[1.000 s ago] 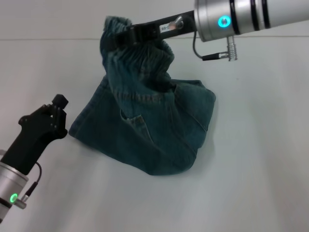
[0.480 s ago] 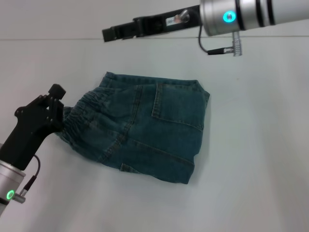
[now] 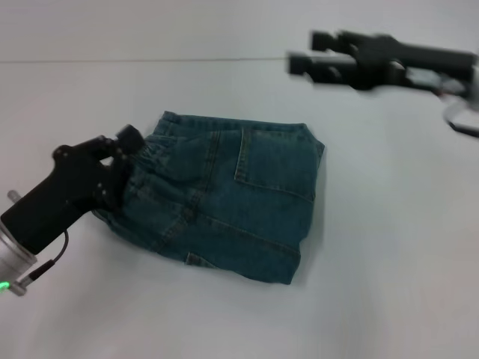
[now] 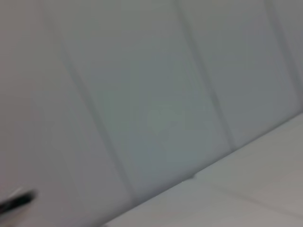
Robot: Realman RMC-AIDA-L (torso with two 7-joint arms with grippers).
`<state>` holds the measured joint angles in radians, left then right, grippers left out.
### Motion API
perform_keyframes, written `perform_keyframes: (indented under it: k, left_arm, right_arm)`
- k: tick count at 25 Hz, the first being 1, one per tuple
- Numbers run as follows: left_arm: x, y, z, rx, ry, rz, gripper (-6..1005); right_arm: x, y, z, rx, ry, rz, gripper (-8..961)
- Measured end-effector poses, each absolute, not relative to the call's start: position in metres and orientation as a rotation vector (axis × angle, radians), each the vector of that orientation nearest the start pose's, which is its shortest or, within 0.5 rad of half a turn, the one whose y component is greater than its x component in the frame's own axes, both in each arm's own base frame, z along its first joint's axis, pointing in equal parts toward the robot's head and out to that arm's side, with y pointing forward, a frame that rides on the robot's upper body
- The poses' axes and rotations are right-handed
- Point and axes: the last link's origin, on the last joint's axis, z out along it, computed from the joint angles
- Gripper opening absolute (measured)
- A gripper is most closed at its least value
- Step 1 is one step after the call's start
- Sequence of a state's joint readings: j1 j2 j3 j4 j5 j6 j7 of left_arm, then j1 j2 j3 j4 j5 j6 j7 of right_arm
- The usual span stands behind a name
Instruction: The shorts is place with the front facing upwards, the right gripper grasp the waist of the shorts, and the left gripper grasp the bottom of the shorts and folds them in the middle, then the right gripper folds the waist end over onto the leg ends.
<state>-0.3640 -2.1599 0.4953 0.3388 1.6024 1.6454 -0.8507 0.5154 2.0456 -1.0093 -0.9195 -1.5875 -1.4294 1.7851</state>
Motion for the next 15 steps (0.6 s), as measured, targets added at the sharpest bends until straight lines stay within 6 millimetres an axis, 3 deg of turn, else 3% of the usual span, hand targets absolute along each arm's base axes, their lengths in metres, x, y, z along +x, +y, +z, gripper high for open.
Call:
perform_keyframes:
  k: [4, 7, 15]
  left_arm:
    - [-0.280, 0.280, 0.001, -2.337, -0.563, -1.132, 86]
    - [-0.276, 0.273, 0.017, -2.459, -0.546, -1.090, 117]
    - [-0.273, 0.268, 0.023, -2.626, -0.593, -0.950, 408]
  right_arm:
    - [0.213, 0.325, 0.048, -2.749, 0.615, 0.948, 946]
    - [0.229, 0.307, 0.044, -2.775, 0.593, 0.867, 946]
    - [0.234, 0.299, 0.023, -2.835, 0.573, 0.732, 948]
